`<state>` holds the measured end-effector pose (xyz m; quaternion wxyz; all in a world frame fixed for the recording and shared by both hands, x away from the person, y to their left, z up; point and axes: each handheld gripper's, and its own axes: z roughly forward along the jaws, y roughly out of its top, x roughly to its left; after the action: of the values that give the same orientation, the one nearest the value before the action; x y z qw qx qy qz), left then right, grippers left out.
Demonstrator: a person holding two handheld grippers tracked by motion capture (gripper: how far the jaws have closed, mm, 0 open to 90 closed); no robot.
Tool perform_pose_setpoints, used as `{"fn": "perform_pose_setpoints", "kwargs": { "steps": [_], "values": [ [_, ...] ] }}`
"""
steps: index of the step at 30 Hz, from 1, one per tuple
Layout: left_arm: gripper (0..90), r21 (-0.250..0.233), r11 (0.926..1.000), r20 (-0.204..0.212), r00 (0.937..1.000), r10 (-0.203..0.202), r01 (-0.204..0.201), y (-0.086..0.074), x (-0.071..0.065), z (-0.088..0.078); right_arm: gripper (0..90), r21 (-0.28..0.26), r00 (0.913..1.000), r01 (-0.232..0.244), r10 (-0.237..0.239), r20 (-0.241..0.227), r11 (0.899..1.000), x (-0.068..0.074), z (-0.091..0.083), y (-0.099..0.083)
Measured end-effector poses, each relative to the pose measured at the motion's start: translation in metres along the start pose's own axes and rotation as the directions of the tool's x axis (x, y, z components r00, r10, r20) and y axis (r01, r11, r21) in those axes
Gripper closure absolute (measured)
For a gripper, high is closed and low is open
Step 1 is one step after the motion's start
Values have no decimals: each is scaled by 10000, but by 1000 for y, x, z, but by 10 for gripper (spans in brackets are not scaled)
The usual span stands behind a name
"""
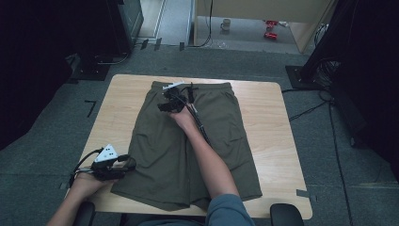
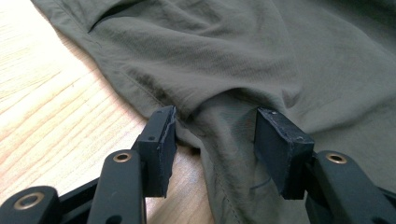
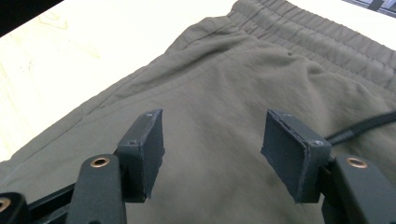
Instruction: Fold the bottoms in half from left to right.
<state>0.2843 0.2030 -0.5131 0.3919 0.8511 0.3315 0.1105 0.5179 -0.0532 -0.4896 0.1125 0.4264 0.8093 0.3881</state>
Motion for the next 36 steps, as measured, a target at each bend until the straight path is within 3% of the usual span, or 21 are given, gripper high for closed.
{"fn": "perform_pose_setpoints", "kwargs": {
  "steps": [10, 17, 20, 26, 28, 30, 36],
  "values": [
    [475, 26, 10000, 1, 10000, 6, -6, 0, -1, 0, 368, 89, 9998, 194, -193, -29, 9998, 10, 20, 14],
    [457, 63, 10000, -19, 10000, 31, -31, 1, -2, 0, 386, 65, 10000, -91, 91, 9, 9999, 13, 34, 17],
    [450, 351, 9994, -212, 9998, 70, -63, 0, -5, -3, 387, 82, 9996, -244, 245, -131, 9997, 16, 40, 17],
    [443, 321, 9995, -157, 9999, 73, -68, 0, -5, -3, 334, -73, 9999, -109, 109, 72, 9999, 24, 48, 19],
    [445, 321, 9995, -142, 9999, 44, -39, 0, -6, -3, 328, -105, 9977, -655, 653, -203, 9978, 27, 54, 21],
    [479, 390, 9988, -29, 9996, -280, 281, 1, -6, -4, 319, -144, 9969, -781, 779, -139, 9968, 31, 59, 22],
    [525, 453, 9985, 127, 9994, -328, 322, 1, -7, -5, 296, -140, 9984, -46, 54, 568, 9999, 47, 71, 22]
  ]
}}
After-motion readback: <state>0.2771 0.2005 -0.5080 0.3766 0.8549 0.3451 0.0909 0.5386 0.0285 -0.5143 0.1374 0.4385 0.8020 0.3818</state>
